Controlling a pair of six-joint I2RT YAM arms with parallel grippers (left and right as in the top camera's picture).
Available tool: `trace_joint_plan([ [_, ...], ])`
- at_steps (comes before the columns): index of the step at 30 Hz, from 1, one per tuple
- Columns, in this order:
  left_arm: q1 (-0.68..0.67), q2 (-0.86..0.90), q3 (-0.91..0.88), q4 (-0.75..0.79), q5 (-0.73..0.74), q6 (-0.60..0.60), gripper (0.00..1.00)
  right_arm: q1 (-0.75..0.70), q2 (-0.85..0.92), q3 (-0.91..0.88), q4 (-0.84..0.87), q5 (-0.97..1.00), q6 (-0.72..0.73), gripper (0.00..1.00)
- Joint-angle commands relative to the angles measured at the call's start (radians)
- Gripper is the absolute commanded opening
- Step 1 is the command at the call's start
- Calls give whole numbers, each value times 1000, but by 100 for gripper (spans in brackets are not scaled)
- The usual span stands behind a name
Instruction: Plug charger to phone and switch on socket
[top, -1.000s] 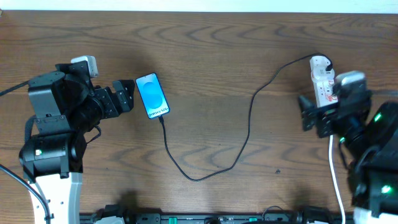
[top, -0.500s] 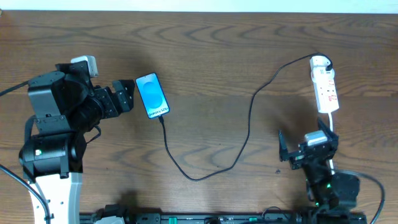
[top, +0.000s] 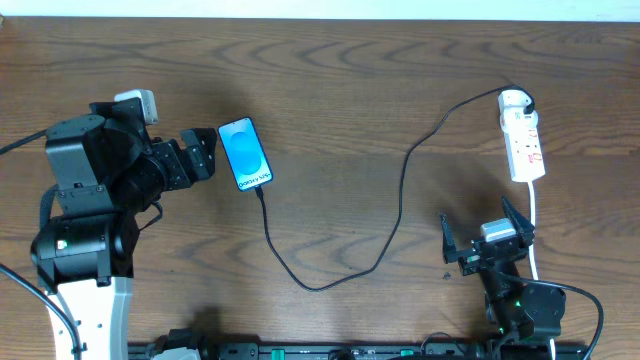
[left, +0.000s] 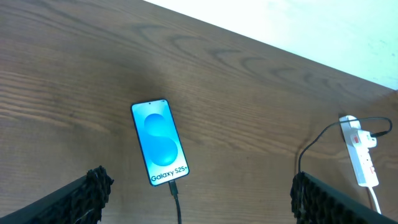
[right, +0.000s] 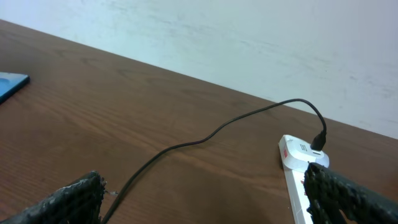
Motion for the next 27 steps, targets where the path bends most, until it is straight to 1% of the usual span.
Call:
trace_joint_plan([
  [1,4,1,1,0,-2,20,94,9,-8,-6,0,4,-2,99],
  [12,4,1,1,0,-4,20,94,9,-8,-6,0,4,-2,99],
  [15,4,-8,1,5,-53,20,94,9,-8,-6,0,4,-2,99],
  [18,-10,-69,-30,19,-98,21,94,9,-8,-6,0,4,-2,99],
  [20,-23,-124,-86,79,-131,24,94,9,-8,-6,0,4,-2,99],
  [23,-53,-283,-275,301,-148,75,94,9,-8,-6,1,4,-2,99],
  [27,-72,-439,-471,492,-148,134,94,9,-8,-6,0,4,-2,99],
])
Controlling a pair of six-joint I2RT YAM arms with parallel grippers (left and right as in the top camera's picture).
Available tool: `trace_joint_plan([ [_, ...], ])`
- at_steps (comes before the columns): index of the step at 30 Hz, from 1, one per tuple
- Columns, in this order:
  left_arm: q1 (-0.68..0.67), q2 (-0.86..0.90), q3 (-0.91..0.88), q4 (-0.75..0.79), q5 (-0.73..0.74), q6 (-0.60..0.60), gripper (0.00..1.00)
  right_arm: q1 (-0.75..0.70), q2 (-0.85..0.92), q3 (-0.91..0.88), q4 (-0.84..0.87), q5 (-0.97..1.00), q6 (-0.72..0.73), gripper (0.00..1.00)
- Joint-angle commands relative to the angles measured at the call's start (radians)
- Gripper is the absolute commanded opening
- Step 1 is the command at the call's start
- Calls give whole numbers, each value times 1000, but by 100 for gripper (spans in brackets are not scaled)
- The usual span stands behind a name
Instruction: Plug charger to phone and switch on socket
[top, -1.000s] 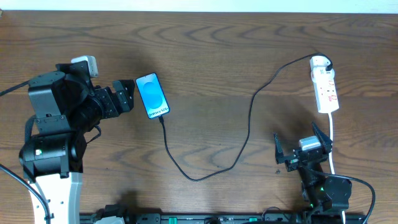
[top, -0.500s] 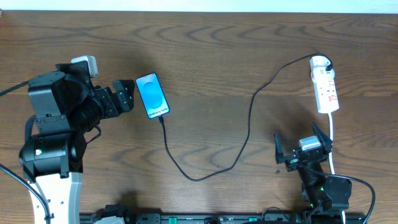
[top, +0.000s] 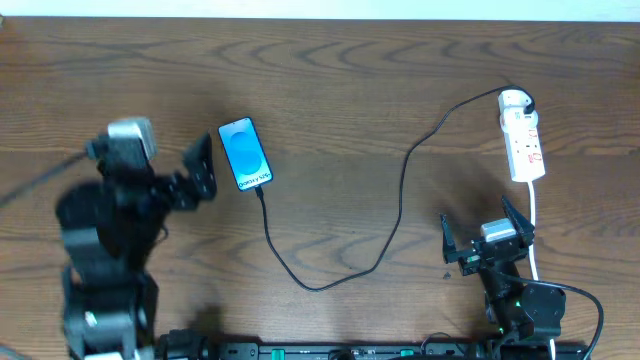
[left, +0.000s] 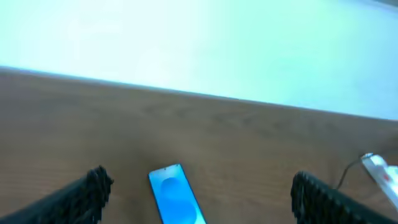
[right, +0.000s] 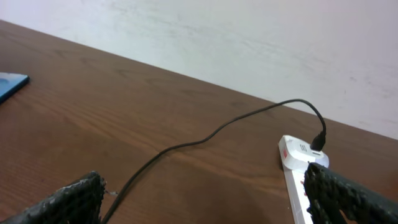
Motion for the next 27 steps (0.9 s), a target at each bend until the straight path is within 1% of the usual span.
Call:
trace_joint_plan([
  [1,-17,-138,-178,115,-26,85,94,9,-6,-5,-1,3,-2,99],
  [7,-24,-304,-434,291,-53,91,94,9,-6,-5,-1,3,-2,99],
  [12,-66,-432,-601,375,-157,92,94,9,-6,-5,0,3,-2,99],
  [14,-73,-476,-650,394,-160,114,94,9,-6,-5,0,3,-2,99],
  [23,-73,-644,-797,394,-182,125,94,9,-6,-5,-1,3,-2,99],
  [27,-73,-689,-800,304,-183,127,94,9,-6,-5,-1,3,-2,99],
])
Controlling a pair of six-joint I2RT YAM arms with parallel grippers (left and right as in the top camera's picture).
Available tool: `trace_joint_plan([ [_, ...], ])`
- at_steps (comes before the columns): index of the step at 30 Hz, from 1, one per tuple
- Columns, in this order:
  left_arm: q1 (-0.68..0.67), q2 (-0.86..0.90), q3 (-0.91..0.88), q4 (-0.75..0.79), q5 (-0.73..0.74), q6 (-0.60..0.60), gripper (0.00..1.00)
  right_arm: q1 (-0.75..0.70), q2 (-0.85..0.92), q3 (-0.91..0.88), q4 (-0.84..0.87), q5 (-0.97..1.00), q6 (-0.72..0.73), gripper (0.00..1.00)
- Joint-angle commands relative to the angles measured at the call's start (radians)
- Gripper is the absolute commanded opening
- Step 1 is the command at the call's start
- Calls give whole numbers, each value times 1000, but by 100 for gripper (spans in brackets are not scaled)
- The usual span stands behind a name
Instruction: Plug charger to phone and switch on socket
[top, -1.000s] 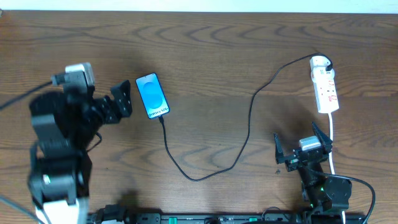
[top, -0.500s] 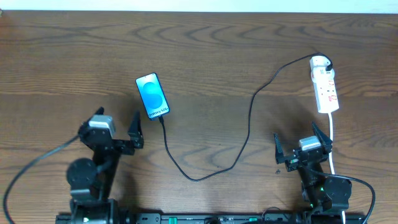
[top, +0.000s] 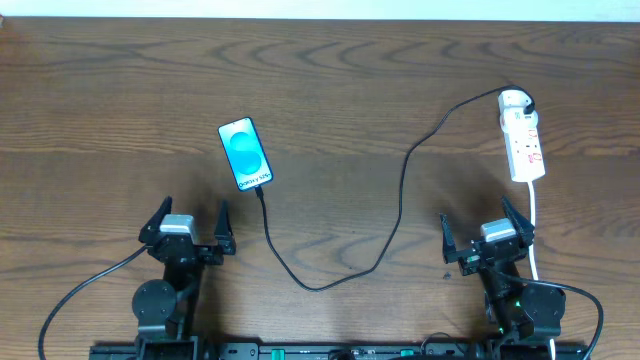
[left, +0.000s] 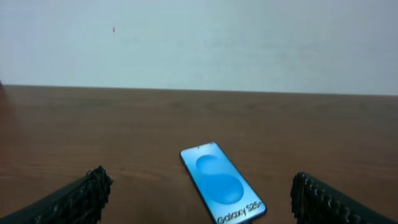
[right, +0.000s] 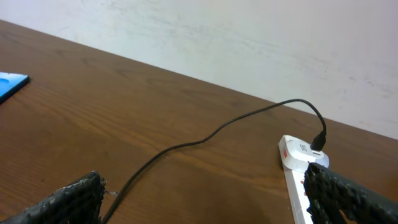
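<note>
The phone lies face up at centre left, its blue screen lit, and shows ahead of my left fingers in the left wrist view. A black charger cable runs from the phone's lower edge in a loop to a plug in the white power strip at the far right. In the right wrist view the strip has the plug at its far end. The left gripper is open and empty at the front, short of the phone. The right gripper is open and empty just before the strip.
The brown wooden table ends at a pale wall at the back. The strip's white lead runs toward the front edge past the right gripper. The cable crosses the table ahead of the right fingers.
My left arm has gone from beside the phone's left edge back to the front of the table, and its open gripper now faces the phone from a distance. Phone, cable and right arm are unchanged.
At first my left gripper stood open just left of the phone, with the cable at the phone's lower edge. Then the left arm was blurred and a little farther from the phone. Now it is low at the table's front. The right gripper stayed open in place.
</note>
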Motion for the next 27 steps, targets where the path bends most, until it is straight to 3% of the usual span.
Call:
trace_joint_plan([
  [1,-5,-33,-3,-35,-14,25,94,9,-6,-5,0,3,-2,99],
  [5,-5,-33,-3,-106,-24,26,94,9,-6,-5,0,3,-2,99],
  [27,-5,-28,-3,-103,-24,27,94,9,-6,-5,0,3,-2,99],
])
